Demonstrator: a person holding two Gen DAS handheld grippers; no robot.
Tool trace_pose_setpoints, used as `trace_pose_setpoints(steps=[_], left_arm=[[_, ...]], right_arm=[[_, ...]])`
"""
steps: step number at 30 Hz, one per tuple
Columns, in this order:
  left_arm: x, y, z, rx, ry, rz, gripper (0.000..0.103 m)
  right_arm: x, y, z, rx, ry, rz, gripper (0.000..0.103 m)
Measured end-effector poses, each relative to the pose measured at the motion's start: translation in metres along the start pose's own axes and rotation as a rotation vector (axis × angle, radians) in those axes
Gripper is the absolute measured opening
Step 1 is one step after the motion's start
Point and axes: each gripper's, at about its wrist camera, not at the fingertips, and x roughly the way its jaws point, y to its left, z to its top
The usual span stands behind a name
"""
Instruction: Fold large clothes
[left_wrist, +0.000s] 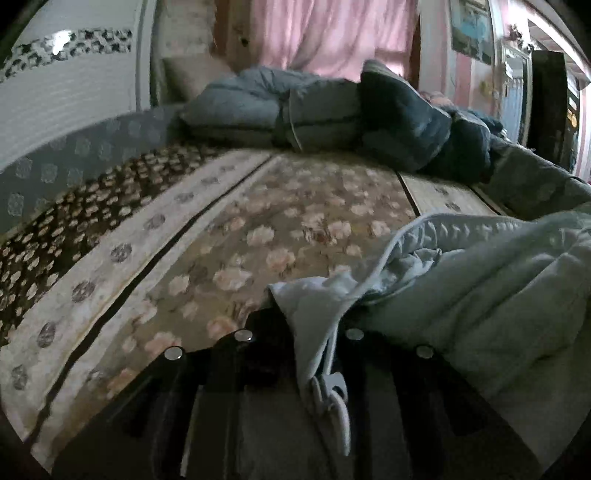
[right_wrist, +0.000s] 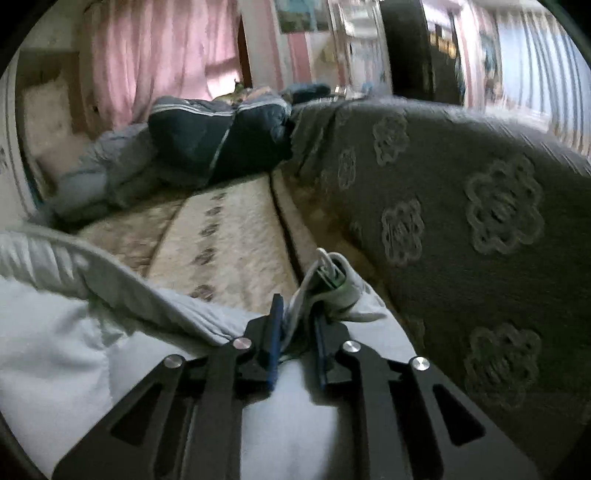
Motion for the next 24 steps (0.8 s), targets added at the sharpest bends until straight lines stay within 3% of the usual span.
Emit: trace_pose_setpoints(steps=[3, 7, 12, 15, 16, 17, 18, 19, 20, 21, 22, 24], left_arm=[[0.040, -0.003, 0.004, -0.057, 0.083, -0.005, 0.018], [0.072, -0.009, 0.008, -0.042, 0.187, -0.003, 0.019], [0.083, -0.009, 0.005, -0.028, 0.237, -0.028, 0.019], [0.076, 0.014, 0.007, -0.093, 0.239, -0.145, 0.022], [0.068, 0.023, 0.010, -0.104, 0.239, -0.153, 0.023], [0.053, 0.031, 0.013, -0.112, 0.209, -0.131, 0.025], [0.027, 0.039, 0.018, -0.105, 0.146, -0.091, 0.026], [0.008, 0.043, 0.021, -0.094, 0.100, -0.072, 0.038], [-0.014, 0.048, 0.024, -0.084, 0.058, -0.038, 0.066], [-0.036, 0.053, 0.027, -0.083, 0.007, 0.010, 0.079], [-0.064, 0.059, 0.030, -0.082, -0.060, 0.044, 0.091], [-0.099, 0.066, 0.034, -0.056, -0.112, 0.011, 0.100]], right_arm=[[0.045, 0.010, 0.003, 0.030, 0.075, -0.007, 0.015], [0.083, 0.018, 0.006, 0.006, 0.192, -0.030, 0.016], [0.081, 0.024, 0.004, -0.037, 0.220, -0.052, 0.016], [0.054, 0.012, 0.009, -0.029, 0.233, 0.029, 0.023], [0.047, 0.006, 0.012, -0.018, 0.230, 0.039, 0.044], [0.028, -0.003, 0.018, 0.002, 0.204, 0.035, 0.091], [0.008, -0.011, 0.023, 0.023, 0.167, 0.052, 0.099], [-0.020, -0.019, 0.028, 0.042, 0.118, 0.070, 0.101], [-0.038, -0.022, 0.030, 0.045, 0.088, 0.072, 0.101], [-0.056, -0.023, 0.032, 0.044, 0.064, 0.080, 0.101], [-0.073, -0.021, 0.033, 0.039, 0.042, 0.097, 0.101], [-0.109, -0.011, 0.033, 0.020, -0.005, 0.155, 0.101]])
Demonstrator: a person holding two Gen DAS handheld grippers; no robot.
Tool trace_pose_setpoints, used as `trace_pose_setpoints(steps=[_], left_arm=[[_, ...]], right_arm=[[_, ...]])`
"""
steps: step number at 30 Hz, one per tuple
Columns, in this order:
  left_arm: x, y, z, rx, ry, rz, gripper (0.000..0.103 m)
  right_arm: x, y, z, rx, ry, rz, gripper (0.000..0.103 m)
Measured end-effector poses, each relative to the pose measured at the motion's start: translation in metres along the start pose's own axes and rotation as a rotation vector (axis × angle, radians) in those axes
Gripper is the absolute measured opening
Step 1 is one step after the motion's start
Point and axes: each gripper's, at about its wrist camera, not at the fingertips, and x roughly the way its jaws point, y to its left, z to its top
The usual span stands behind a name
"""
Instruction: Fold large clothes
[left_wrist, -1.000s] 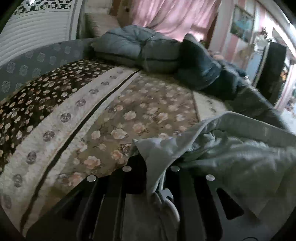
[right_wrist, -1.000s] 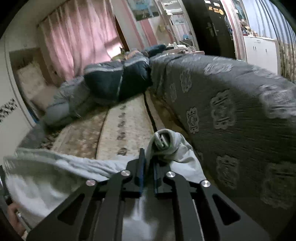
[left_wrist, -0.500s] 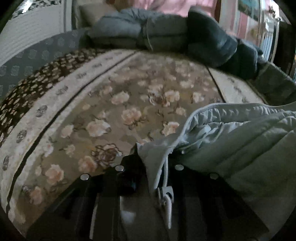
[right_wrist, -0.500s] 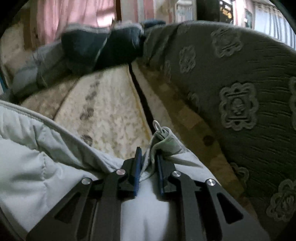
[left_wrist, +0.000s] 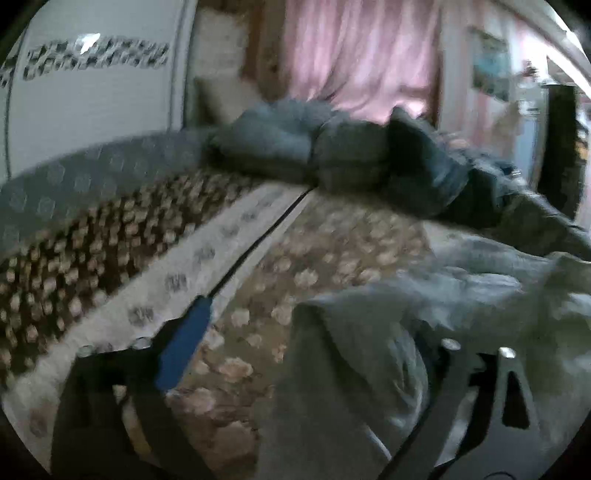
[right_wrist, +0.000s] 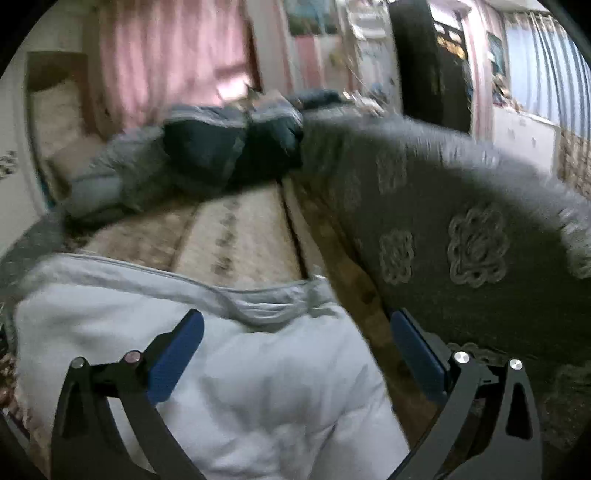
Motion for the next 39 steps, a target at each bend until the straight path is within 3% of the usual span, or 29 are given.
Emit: trace_pose_setpoints(steps=[3, 6, 10, 13, 14, 16, 19, 20, 21, 22, 24, 27, 32, 39], left_arm=[[-0.066, 0.005, 0.012, 0.022, -0.144, 0.033, 0.100], [-0.105, -0.009, 0.016, 0.036, -0.225, 0.053, 0.100], [-0.100, -0.090, 0.006, 0.274, -0.220, -0.009, 0.100], [-0.061, -0.131, 0.001, 0.287, -0.144, -0.021, 0.100], [-0.046, -0.140, 0.000, 0.307, -0.120, 0.007, 0.100], [-0.009, -0.157, -0.003, 0.359, -0.050, 0.050, 0.100], [0.038, -0.173, -0.017, 0.476, 0.016, 0.007, 0.100], [0.061, -0.168, -0.023, 0.498, 0.056, -0.001, 0.100], [0.075, -0.167, -0.025, 0.488, 0.095, -0.011, 0.100], [0.095, -0.160, -0.027, 0.424, 0.186, -0.051, 0.100], [0.119, -0.152, -0.030, 0.348, 0.275, -0.093, 0.100], [0.136, -0.155, -0.038, 0.347, 0.296, -0.082, 0.100], [0.154, -0.165, -0.053, 0.359, 0.317, -0.060, 0.100], [0.172, -0.167, -0.056, 0.344, 0.342, -0.072, 0.100]], right_arm=[[-0.030, 0.033, -0.009, -0.063, -0.012, 0.085, 0.101], [-0.038, 0.063, -0.018, -0.151, -0.034, 0.110, 0.101], [-0.024, 0.096, -0.016, -0.298, -0.054, 0.069, 0.101], [0.015, 0.105, -0.006, -0.347, 0.053, 0.044, 0.101], [0.033, 0.104, -0.005, -0.355, 0.116, 0.036, 0.101], [0.052, 0.104, -0.004, -0.389, 0.140, -0.001, 0.101], [0.095, 0.101, -0.010, -0.432, 0.239, -0.032, 0.101], [0.115, 0.092, -0.014, -0.373, 0.307, -0.026, 0.101], [0.130, 0.079, -0.016, -0.279, 0.354, -0.005, 0.101], [0.139, 0.071, -0.018, -0.222, 0.374, 0.005, 0.101], [0.157, 0.065, -0.022, -0.194, 0.379, -0.010, 0.102], [0.177, 0.072, -0.028, -0.191, 0.396, -0.056, 0.102], [0.201, 0.058, -0.033, -0.120, 0.420, -0.028, 0.102], [0.216, 0.064, -0.040, -0.122, 0.410, -0.058, 0.102]])
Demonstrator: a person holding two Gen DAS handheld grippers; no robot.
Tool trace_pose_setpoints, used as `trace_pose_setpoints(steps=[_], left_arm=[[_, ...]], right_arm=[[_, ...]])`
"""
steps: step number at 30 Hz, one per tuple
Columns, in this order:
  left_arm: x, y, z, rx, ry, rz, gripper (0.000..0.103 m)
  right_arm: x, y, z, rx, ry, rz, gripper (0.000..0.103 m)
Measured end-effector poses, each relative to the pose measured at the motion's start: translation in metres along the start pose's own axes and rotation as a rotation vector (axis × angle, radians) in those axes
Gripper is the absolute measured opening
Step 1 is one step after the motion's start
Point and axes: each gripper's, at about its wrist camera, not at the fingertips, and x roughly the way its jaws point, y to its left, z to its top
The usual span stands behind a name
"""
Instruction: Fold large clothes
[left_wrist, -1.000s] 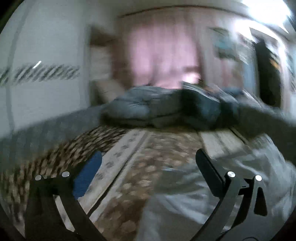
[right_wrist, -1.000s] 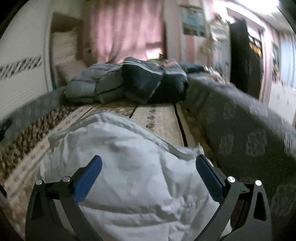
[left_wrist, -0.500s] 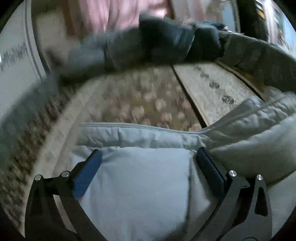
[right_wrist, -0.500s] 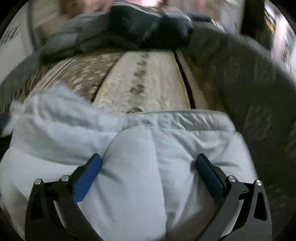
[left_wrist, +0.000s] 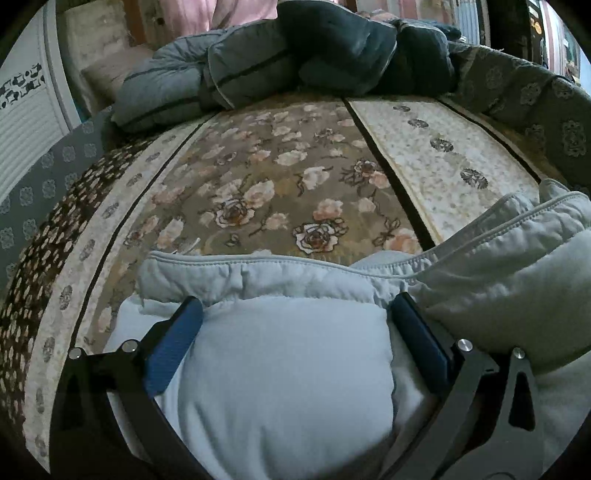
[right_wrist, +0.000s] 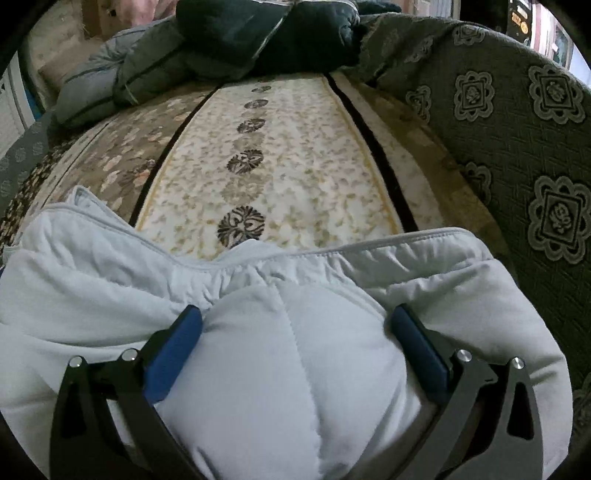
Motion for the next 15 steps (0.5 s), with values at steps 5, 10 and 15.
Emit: trace_pose_setpoints(steps=[5, 10, 15], left_arm=[[-0.007, -0.003, -0.006, 0.010, -0.044, 0.015, 0.100], [-0.023, -0.003, -0.018, 0.018, -0.094, 0.041, 0.100], [-0.052, -0.002, -0.034, 0.031, -0.169, 0.092, 0.100]], right_arm=[[-0.012, -0.003, -0.014, 0.007, -0.058, -0.005, 0.101], [-0.029, 0.001, -0.030, -0.021, -0.111, -0.070, 0.101], [-0.051, 0.000, -0.043, -0.063, -0.160, -0.083, 0.101]])
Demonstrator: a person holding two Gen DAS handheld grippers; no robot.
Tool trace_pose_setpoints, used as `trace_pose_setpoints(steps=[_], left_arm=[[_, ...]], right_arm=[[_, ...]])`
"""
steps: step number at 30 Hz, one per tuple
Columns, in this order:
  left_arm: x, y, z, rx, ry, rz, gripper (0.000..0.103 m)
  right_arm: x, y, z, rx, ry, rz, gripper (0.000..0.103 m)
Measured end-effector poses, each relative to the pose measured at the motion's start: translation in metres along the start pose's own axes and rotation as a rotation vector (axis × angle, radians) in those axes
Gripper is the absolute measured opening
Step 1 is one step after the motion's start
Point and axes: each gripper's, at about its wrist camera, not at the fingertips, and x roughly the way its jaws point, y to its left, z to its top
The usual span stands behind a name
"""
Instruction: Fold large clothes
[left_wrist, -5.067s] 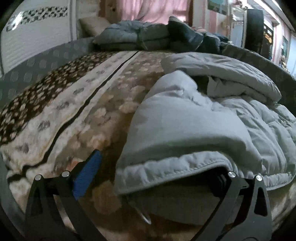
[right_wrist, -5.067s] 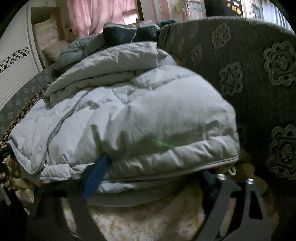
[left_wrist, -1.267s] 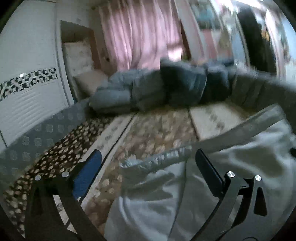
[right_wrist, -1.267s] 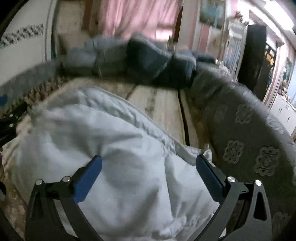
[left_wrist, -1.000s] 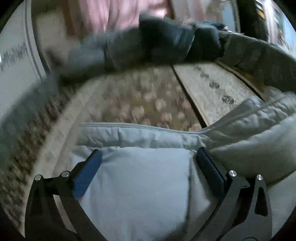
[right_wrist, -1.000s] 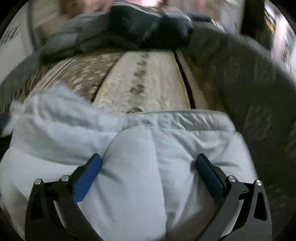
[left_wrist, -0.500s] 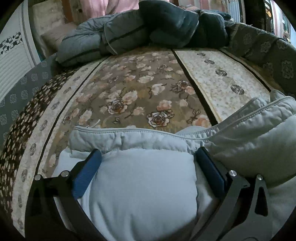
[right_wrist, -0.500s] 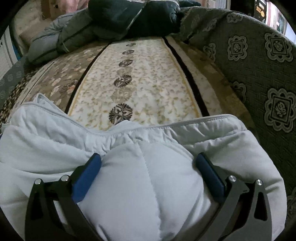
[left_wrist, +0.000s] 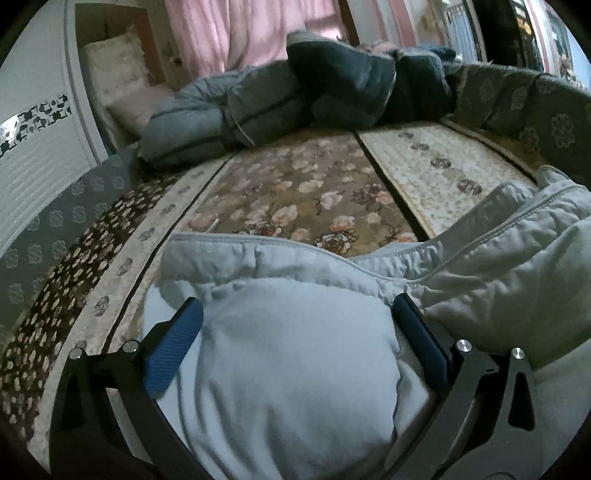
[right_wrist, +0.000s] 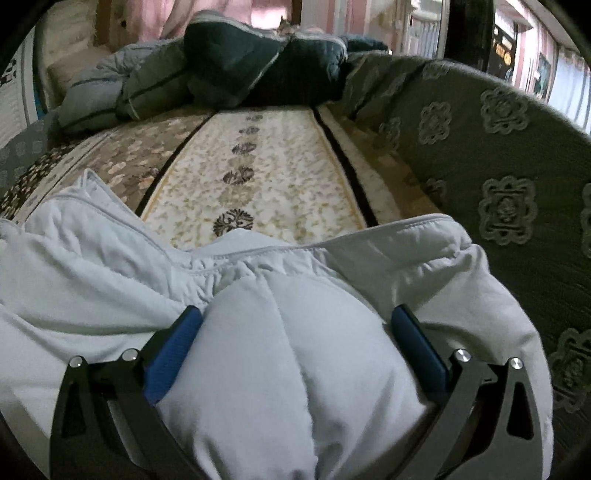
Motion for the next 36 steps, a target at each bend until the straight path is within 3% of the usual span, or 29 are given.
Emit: trace_pose_setpoints(steps=[3, 5, 8, 10, 11, 13, 15, 16, 17, 21, 26, 32, 36], left_arm=[[-0.018, 0.017, 0.002, -0.070, 0.012, -0.033, 0.099], [-0.053, 0.027, 0.004, -0.126, -0.094, -0.021, 0.098], [-0.094, 0.018, 0.005, -0.120, -0.186, -0.023, 0.100], [-0.116, 0.004, 0.011, -0.111, -0.214, -0.069, 0.100], [-0.123, -0.006, 0.014, -0.083, -0.229, -0.075, 0.100], [-0.114, -0.028, 0.017, 0.014, -0.176, -0.058, 0.100], [-0.079, -0.047, 0.010, 0.094, 0.000, -0.074, 0.100], [-0.060, -0.043, 0.003, 0.031, 0.088, -0.136, 0.100], [-0.053, -0.040, 0.002, 0.008, 0.120, -0.156, 0.100], [-0.040, -0.054, 0.005, 0.104, 0.127, -0.121, 0.100], [-0.040, -0.058, -0.002, 0.085, 0.095, -0.101, 0.100], [-0.049, -0.053, -0.013, 0.069, 0.062, -0.103, 0.100], [-0.046, -0.046, -0.016, 0.066, 0.053, -0.117, 0.100]], right_arm=[[-0.026, -0.006, 0.008, -0.024, -0.011, 0.029, 0.101], [-0.057, -0.009, 0.012, -0.002, -0.090, 0.037, 0.101], [-0.093, 0.004, 0.016, -0.006, -0.163, 0.115, 0.101], [-0.102, 0.029, 0.016, -0.122, -0.147, 0.087, 0.101], [-0.097, 0.049, 0.013, -0.238, -0.105, 0.029, 0.101], [-0.078, 0.060, 0.005, -0.296, -0.007, 0.027, 0.101], [-0.048, 0.040, -0.004, -0.141, 0.131, 0.073, 0.101], [-0.040, 0.036, -0.007, -0.119, 0.154, 0.086, 0.102], [-0.032, 0.038, -0.010, -0.148, 0.154, 0.080, 0.102], [-0.012, 0.048, -0.009, -0.196, 0.180, 0.031, 0.102], [-0.002, 0.044, -0.009, -0.173, 0.175, 0.073, 0.102], [-0.005, 0.042, -0.025, -0.158, 0.086, 0.074, 0.102], [-0.006, 0.043, -0.030, -0.151, 0.071, 0.069, 0.102]])
